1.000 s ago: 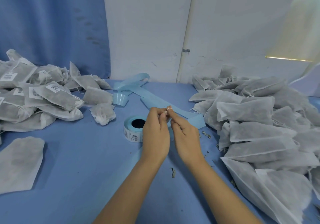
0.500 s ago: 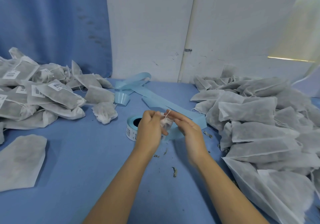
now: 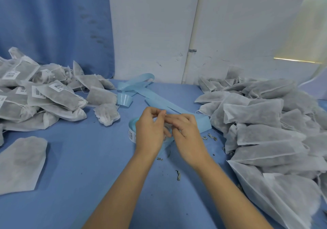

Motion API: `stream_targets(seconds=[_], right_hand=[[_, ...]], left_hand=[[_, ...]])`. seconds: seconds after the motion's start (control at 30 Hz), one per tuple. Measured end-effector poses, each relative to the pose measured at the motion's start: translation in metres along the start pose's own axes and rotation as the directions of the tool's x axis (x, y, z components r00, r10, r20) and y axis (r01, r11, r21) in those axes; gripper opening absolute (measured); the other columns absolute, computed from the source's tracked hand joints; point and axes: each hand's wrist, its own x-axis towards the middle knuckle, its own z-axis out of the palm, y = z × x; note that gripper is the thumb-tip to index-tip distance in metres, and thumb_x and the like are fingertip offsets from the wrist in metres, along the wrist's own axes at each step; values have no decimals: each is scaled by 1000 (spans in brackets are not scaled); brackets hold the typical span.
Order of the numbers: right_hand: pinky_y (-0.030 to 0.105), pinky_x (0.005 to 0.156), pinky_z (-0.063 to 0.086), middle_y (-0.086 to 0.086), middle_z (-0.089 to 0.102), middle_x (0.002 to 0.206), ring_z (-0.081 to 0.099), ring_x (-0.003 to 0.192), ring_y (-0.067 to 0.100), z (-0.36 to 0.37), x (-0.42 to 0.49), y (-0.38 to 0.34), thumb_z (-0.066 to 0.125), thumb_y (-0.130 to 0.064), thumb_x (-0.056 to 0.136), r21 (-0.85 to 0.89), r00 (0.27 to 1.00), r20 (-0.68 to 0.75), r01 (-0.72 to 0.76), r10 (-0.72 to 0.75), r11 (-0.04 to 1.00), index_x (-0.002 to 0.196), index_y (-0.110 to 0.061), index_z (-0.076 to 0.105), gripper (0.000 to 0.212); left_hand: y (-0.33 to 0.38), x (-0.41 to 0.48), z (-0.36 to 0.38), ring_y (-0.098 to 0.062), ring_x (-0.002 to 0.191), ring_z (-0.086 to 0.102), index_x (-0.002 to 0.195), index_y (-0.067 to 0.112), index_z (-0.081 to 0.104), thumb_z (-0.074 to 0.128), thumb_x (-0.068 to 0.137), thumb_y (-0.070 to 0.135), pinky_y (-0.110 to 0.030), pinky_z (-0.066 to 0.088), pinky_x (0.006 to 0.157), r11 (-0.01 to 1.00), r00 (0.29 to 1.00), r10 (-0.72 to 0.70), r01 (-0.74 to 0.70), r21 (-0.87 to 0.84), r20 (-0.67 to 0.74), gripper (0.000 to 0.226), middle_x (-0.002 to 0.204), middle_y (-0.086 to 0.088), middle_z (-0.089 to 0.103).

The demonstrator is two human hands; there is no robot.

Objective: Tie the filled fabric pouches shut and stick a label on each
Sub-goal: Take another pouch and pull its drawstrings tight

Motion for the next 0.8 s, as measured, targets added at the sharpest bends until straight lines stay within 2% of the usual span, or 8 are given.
stream_targets(seconds=[0.13, 0.23, 0.33, 0.43, 0.53, 0.63, 0.73, 0.8], right_hand=[[2, 94, 26, -12, 58, 114, 39, 111, 6, 1, 1, -5, 39, 15, 88, 119, 999, -30, -12, 16, 993, 115, -9, 68, 47], [6, 98, 29, -11, 62, 112, 42, 117, 7, -3, 3, -8, 38, 14, 91, 228, 998, -35, -50, 59, 972, 109, -11, 71, 45], [11, 96, 37, -15, 69, 104, 53, 114, 1, -8, 6, -13, 37, 14, 89, 361, 993, -6, -104, 114, 927, 98, -18, 73, 49], [5, 82, 42, -18, 74, 90, 62, 97, -8, -16, 8, -14, 38, 11, 87, 570, 973, 82, -224, 217, 790, 90, -17, 75, 47], [18, 92, 48, -6, 75, 98, 65, 93, 9, -19, 8, -9, 39, 10, 85, 677, 951, 141, -296, 277, 674, 93, -14, 77, 45], [23, 87, 49, 0, 74, 99, 65, 81, 4, -19, 7, -5, 43, 5, 88, 819, 920, 203, -347, 336, 457, 93, -10, 75, 36], [20, 78, 50, 0, 74, 98, 61, 71, 2, -18, 7, -2, 50, -2, 89, 872, 888, 267, -388, 374, 298, 97, -7, 73, 25], [18, 74, 51, 0, 73, 97, 60, 70, 3, -18, 8, -1, 57, -6, 85, 885, 875, 264, -387, 405, 260, 97, -9, 74, 20]], left_hand=[[-4, 1, 3, -11, 48, 55, 84, 15, 48, 48, 99, 11, -26, 46, 50, 985, 999, -47, 50, -168, 19, 16, 64, -4, 59], [-7, 3, 3, -13, 69, 62, 86, 18, 47, 45, 100, 11, -21, 50, 62, 986, 1000, -5, 6, -167, 11, 16, 86, -8, 64], [-9, 3, 0, -7, 73, 64, 87, 20, 49, 46, 99, 11, -14, 49, 65, 991, 998, 59, -56, -125, 26, 16, 92, -7, 66], [-12, 3, -3, 5, 69, 61, 86, 21, 51, 46, 99, 13, -10, 46, 65, 992, 991, 110, -105, -76, 72, 16, 85, 4, 66], [-15, 2, -4, 5, 71, 60, 86, 26, 49, 44, 100, 15, -12, 47, 69, 988, 982, 150, -151, 5, 116, 18, 80, 9, 63], [-16, 0, -4, 3, 74, 61, 87, 31, 49, 44, 100, 16, -12, 47, 71, 981, 971, 178, -189, 54, 160, 21, 83, 7, 64], [-16, -2, -4, 3, 70, 61, 88, 32, 53, 46, 100, 15, -9, 46, 68, 981, 965, 176, -189, 48, 195, 23, 85, 8, 64], [-16, -3, -5, 3, 66, 60, 87, 31, 57, 49, 99, 13, -9, 46, 66, 983, 963, 177, -185, 22, 203, 22, 83, 9, 64]])
